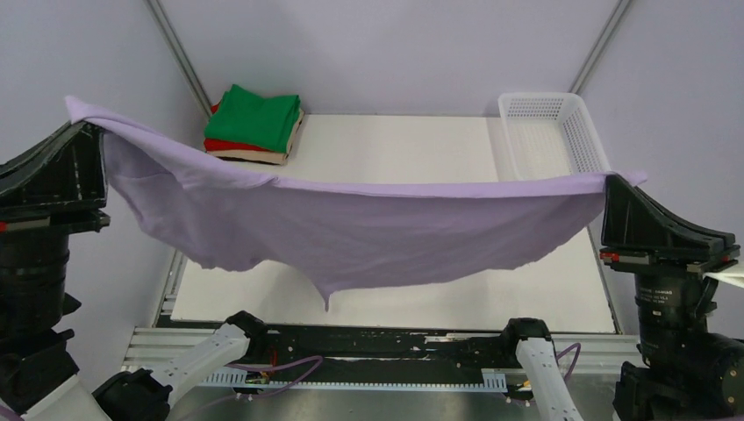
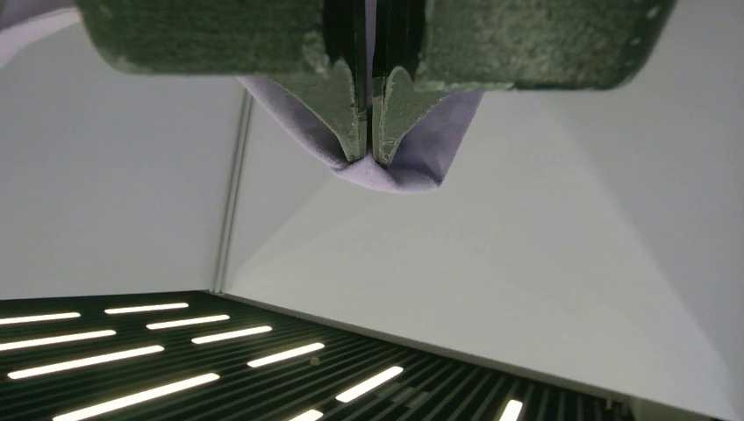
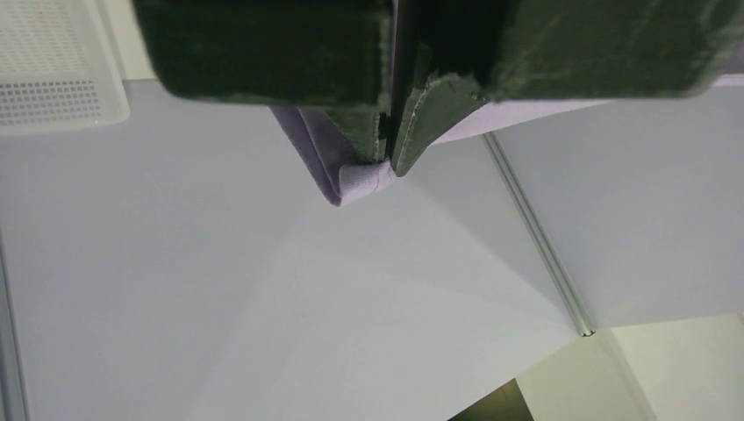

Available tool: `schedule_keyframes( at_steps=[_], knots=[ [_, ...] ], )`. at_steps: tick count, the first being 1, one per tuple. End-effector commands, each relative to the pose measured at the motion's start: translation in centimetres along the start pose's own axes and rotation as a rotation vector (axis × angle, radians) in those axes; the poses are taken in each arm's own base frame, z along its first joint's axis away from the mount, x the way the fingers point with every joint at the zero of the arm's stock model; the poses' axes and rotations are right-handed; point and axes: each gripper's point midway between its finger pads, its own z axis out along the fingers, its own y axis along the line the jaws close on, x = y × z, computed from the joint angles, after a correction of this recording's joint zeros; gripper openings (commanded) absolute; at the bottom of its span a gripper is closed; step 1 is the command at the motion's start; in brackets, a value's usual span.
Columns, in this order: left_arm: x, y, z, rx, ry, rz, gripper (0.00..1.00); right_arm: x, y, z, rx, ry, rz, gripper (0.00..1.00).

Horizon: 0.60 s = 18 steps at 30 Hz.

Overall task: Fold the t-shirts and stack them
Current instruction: Flatten out the tshirt

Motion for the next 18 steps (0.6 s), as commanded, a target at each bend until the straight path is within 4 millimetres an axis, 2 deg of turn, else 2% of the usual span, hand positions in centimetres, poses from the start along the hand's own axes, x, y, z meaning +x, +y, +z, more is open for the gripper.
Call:
schedule_keyframes(
  at_steps=[1, 4, 5, 6, 7, 8, 9, 10, 11, 12, 13, 14, 15, 16, 18],
  knots=[
    [0.5, -2.1, 1.3, 0.124, 0.029, 0.059, 0.0, -0.7, -0.4, -0.6, 0.047, -0.001, -0.046, 0.0],
    [1.0, -2.0, 1.8, 0.12, 0.032, 0.064, 0.0, -0.4, -0.3, -0.5, 0.04, 0.014, -0.046, 0.0],
    [2.2, -1.9, 2.2, 0.116, 0.055, 0.071, 0.0, -0.1, -0.5, -0.4, 0.045, 0.022, -0.046, 0.0],
    [2.5, -1.4, 2.6, 0.087, 0.052, 0.075, 0.0, 0.3, -0.9, -0.2, 0.055, 0.031, -0.044, 0.0],
    [4.1, -1.0, 3.1, 0.07, 0.081, 0.085, 0.0, 0.9, -1.5, 0.0, 0.073, 0.042, -0.042, 0.0],
    [4.6, -0.3, 3.4, 0.035, 0.083, 0.09, 0.0, 1.5, -2.3, 0.3, 0.097, 0.053, -0.04, 0.0],
    [6.6, 0.2, 4.0, 0.015, 0.121, 0.105, 0.0, 2.3, -3.3, 0.7, 0.129, 0.066, -0.037, 0.0],
    [7.3, 1.0, 4.4, -0.03, 0.125, 0.115, 0.0, 3.3, -4.4, 1.1, 0.161, 0.087, -0.033, 0.0],
    [9.9, 1.7, 4.9, -0.057, 0.173, 0.137, 0.0, 4.4, -5.6, 1.5, 0.199, 0.107, -0.027, 0.0],
    [10.6, 2.8, 5.2, -0.116, 0.173, 0.149, 0.0, 6.2, -7.3, 2.1, 0.248, 0.141, -0.021, 0.0],
    [13.5, 3.7, 5.5, -0.15, 0.227, 0.176, 0.0, 7.8, -8.8, 2.6, 0.289, 0.174, -0.017, 0.0],
    [14.4, 5.1, 5.6, -0.224, 0.231, 0.192, 0.0, 9.1, -10.7, 3.0, 0.352, 0.19, -0.021, 0.0],
    [17.7, 6.1, 5.7, -0.26, 0.293, 0.227, 0.0, 10.7, -12.6, 3.4, 0.407, 0.218, -0.021, 0.0],
    [19.4, 7.4, 5.9, -0.329, 0.316, 0.254, 0.0, 12.4, -14.3, 3.6, 0.46, 0.243, -0.016, 0.0],
    [24.4, 9.7, 5.6, -0.431, 0.398, 0.326, 0.0, 15.9, -17.5, 4.1, 0.54, 0.292, -0.008, 0.0]
  ],
)
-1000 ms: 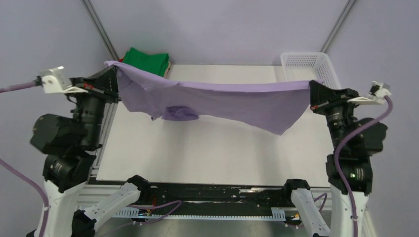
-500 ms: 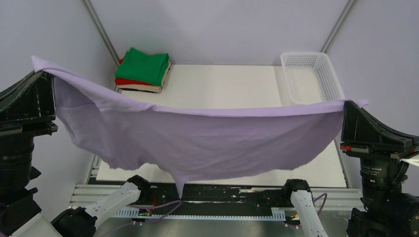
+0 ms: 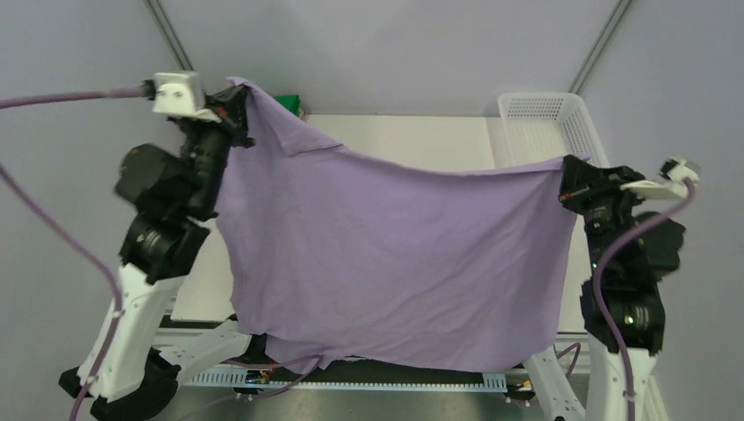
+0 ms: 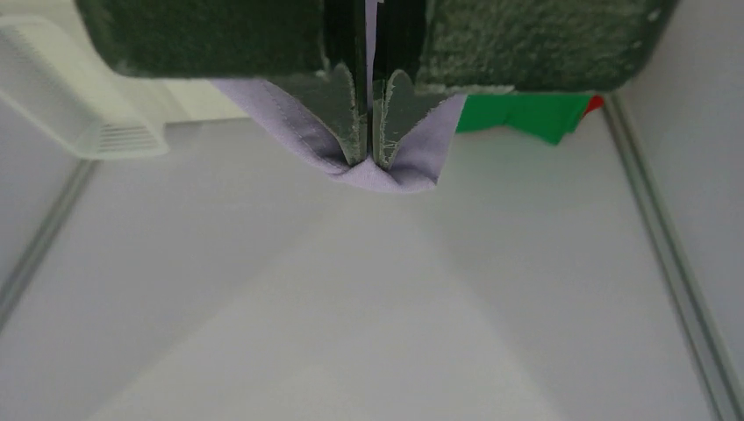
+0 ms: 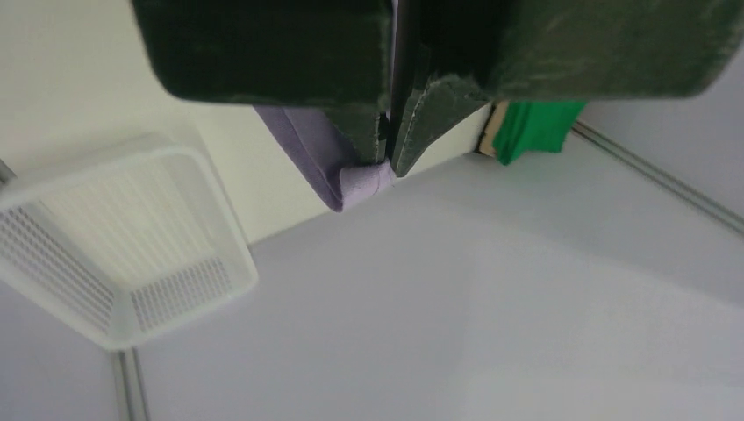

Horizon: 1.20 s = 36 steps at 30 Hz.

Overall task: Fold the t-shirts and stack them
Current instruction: Flatten out the tshirt

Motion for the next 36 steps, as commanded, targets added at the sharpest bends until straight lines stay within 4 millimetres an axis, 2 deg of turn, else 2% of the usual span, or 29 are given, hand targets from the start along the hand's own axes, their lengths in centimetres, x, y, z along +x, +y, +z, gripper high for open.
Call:
schedule_keyframes(
  at_steps=[1, 2, 3, 4, 5, 6, 7, 8, 9, 11, 12, 13, 14, 15, 16, 17, 18, 19, 20, 21, 27, 28, 33, 36],
  knots=[
    [9.4, 4.4, 3.9, -0.318, 0.137, 0.145, 0.0, 6.7, -7.0, 5.7, 0.237, 0.102, 0.003, 0.0],
    [13.3, 4.5, 4.9, -0.336, 0.211, 0.186, 0.0, 8.5, -8.1, 6.8, 0.258, 0.131, 0.002, 0.0],
    [15.2, 5.0, 5.5, -0.359, 0.249, 0.207, 0.0, 10.4, -9.2, 7.8, 0.278, 0.17, 0.002, 0.0],
    [19.2, 5.0, 6.6, -0.365, 0.327, 0.231, 0.0, 12.3, -10.3, 8.7, 0.297, 0.206, 0.003, 0.0],
    [21.1, 5.6, 7.2, -0.374, 0.365, 0.24, 0.0, 14.3, -11.3, 9.7, 0.309, 0.241, 0.004, 0.0],
    [25.2, 5.6, 8.2, -0.373, 0.438, 0.249, 0.0, 16.1, -12.2, 10.6, 0.324, 0.275, 0.002, 0.0],
    [27.1, 5.8, 8.8, -0.358, 0.465, 0.243, 0.0, 17.8, -13.2, 11.4, 0.339, 0.303, -0.001, 0.0],
    [31.0, 5.7, 9.5, -0.346, 0.531, 0.253, 0.0, 19.4, -14.3, 12.3, 0.361, 0.332, -0.003, 0.0],
    [32.8, 5.6, 10.2, -0.322, 0.551, 0.252, 0.0, 21.4, -15.5, 13.1, 0.389, 0.379, -0.003, 0.0],
    [39.9, 5.8, 11.0, -0.309, 0.662, 0.305, 0.0, 24.0, -17.1, 14.7, 0.414, 0.439, -0.005, 0.0],
    [40.8, 5.9, 11.8, -0.312, 0.669, 0.314, 0.0, 24.9, -17.7, 15.6, 0.423, 0.457, -0.005, 0.0],
    [44.0, 6.4, 11.8, -0.325, 0.722, 0.339, 0.0, 26.0, -18.4, 16.3, 0.433, 0.482, -0.007, 0.0],
    [44.2, 6.5, 12.8, -0.333, 0.722, 0.342, 0.0, 26.7, -18.8, 17.0, 0.433, 0.495, -0.009, 0.0],
    [47.1, 7.2, 12.7, -0.343, 0.775, 0.362, 0.0, 27.5, -19.2, 17.7, 0.435, 0.513, -0.009, 0.0],
    [47.5, 7.3, 13.5, -0.35, 0.781, 0.357, 0.0, 28.3, -19.6, 18.4, 0.44, 0.528, -0.008, 0.0],
    [49.2, 7.8, 13.5, -0.354, 0.81, 0.36, 0.0, 28.8, -19.9, 19.0, 0.441, 0.538, -0.005, 0.0],
    [49.1, 8.0, 14.3, -0.362, 0.8, 0.347, 0.0, 29.3, -20.2, 19.5, 0.445, 0.547, -0.003, 0.0],
    [50.5, 8.3, 14.3, -0.362, 0.819, 0.347, 0.0, 29.8, -20.5, 20.0, 0.448, 0.552, -0.001, 0.0],
    [50.5, 8.5, 14.8, -0.366, 0.809, 0.335, 0.0, 30.2, -20.8, 20.4, 0.452, 0.559, 0.002, 0.0],
    [51.5, 8.7, 14.8, -0.37, 0.822, 0.334, 0.0, 30.7, -21.0, 20.8, 0.456, 0.567, 0.004, 0.0],
    [53.1, 10.1, 16.1, -0.401, 0.811, 0.295, 0.0, 32.2, -22.2, 23.0, 0.478, 0.572, 0.009, 0.0],
    [53.6, 10.6, 16.0, -0.415, 0.821, 0.3, 0.0, 32.2, -22.2, 23.3, 0.475, 0.571, 0.011, 0.0],
    [54.1, 12.7, 16.7, -0.43, 0.828, 0.277, 0.0, 33.3, -22.0, 24.8, 0.442, 0.593, 0.027, 0.01],
    [55.3, 12.2, 17.5, -0.354, 0.826, 0.257, 0.0, 34.0, -22.2, 25.7, 0.434, 0.6, 0.033, 0.02]
  ],
)
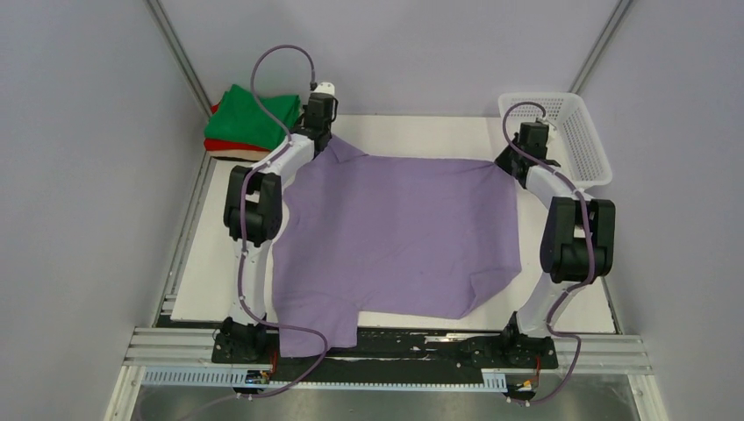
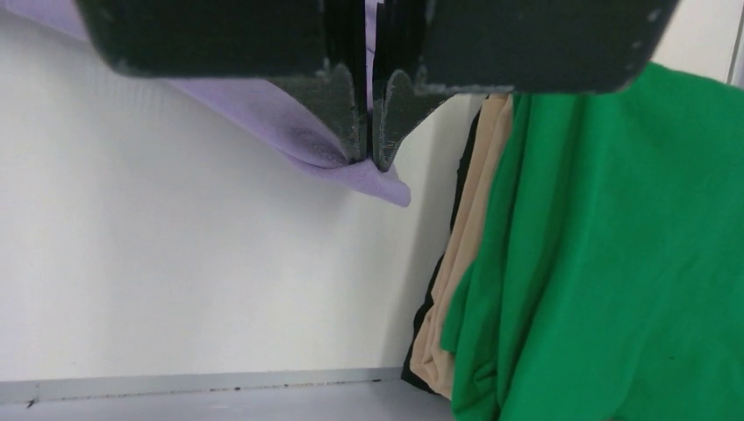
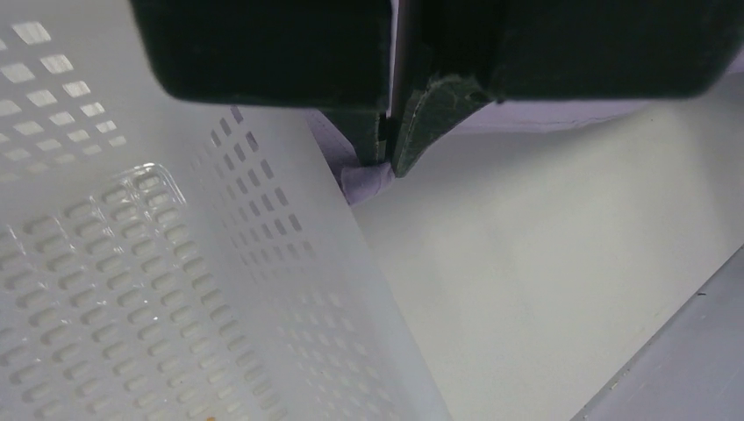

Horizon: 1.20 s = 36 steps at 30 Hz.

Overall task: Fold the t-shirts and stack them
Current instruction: Flatten out the tshirt

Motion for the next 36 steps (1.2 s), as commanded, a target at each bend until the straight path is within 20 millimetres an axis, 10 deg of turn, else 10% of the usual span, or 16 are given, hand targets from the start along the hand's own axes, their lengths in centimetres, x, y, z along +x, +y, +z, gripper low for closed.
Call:
schedule_keyframes(
  at_steps=[1, 7, 10, 12, 17, 25, 36],
  knots=[
    [-2.5, -0.6, 1.4, 0.079, -0.077, -0.046, 0.0, -3.1, 2.4, 1.4, -0.07, -0.07, 0.025, 0.02],
    [-3.1, -2.6, 4.4, 0.113, -0.069, -0.069, 0.09, -4.9, 3.9, 3.5, -0.09, -0.091, 0.013, 0.23],
    [-4.9, -3.6, 5.3, 0.132, -0.078, -0.123, 0.87, -5.6, 4.7, 3.5, -0.099, -0.098, -0.007, 0.48],
    [-4.2, -4.3, 5.2, 0.164, -0.044, -0.146, 0.98, -5.9, 5.8, 2.8, -0.122, -0.105, -0.035, 0.57],
    [-6.2, -4.6, 1.8, 0.247, -0.062, -0.239, 1.0, -3.9, 9.2, -0.2, -0.245, -0.04, -0.075, 0.99],
    [-1.8, -6.4, -2.8, 0.378, 0.113, -0.445, 1.0, 1.3, 11.5, -3.6, -0.362, 0.092, -0.068, 1.0],
    [2.6, -9.8, -1.7, 0.466, 0.25, -0.557, 1.0, 8.7, 8.5, -3.5, -0.329, 0.278, -0.054, 1.0]
  ],
)
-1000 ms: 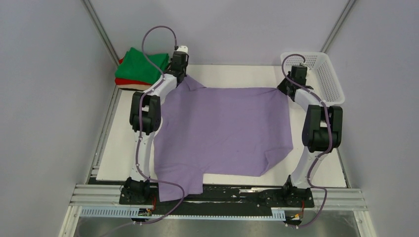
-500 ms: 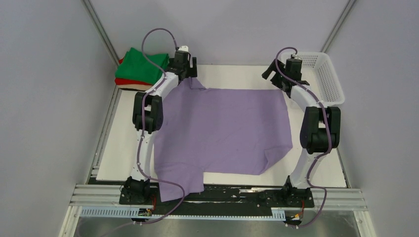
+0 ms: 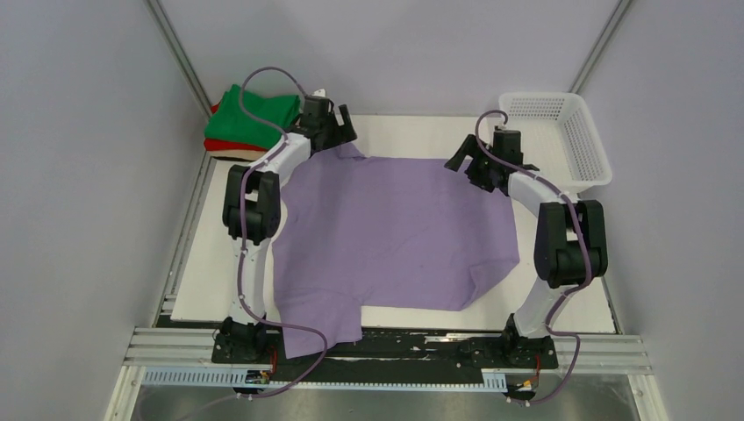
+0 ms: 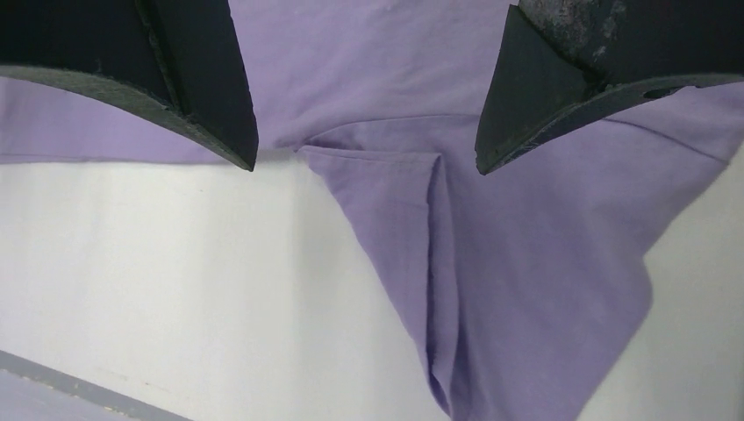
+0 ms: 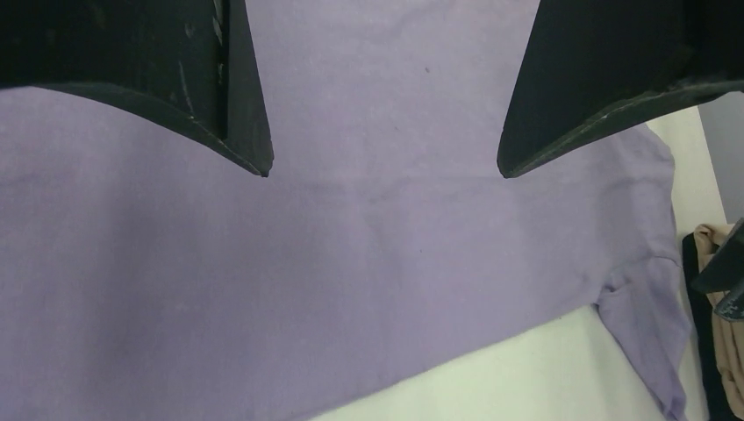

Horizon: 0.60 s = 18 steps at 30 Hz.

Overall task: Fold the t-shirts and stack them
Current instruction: Flatten out the tshirt

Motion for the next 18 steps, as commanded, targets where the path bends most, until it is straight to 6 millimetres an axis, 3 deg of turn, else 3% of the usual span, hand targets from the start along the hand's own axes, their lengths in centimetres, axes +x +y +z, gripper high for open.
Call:
schedule_keyframes(
  at_steps=[1, 9, 18],
  knots=[
    [0.9, -1.4, 1.1, 0.065, 0.029, -0.085, 1.0, 0.8, 0.2, 0.0, -0.021, 0.029, 0.018, 1.0],
    [3.0, 0.6, 2.9, -0.019, 0.076, -0.104, 0.87, 3.0, -1.5, 1.5, 0.019, 0.104, 0.037, 0.99],
    [4.4, 0.1, 3.5, 0.02, 0.12, -0.143, 0.57, 3.5, -2.4, 2.5, 0.043, 0.127, 0.04, 0.99]
  ],
)
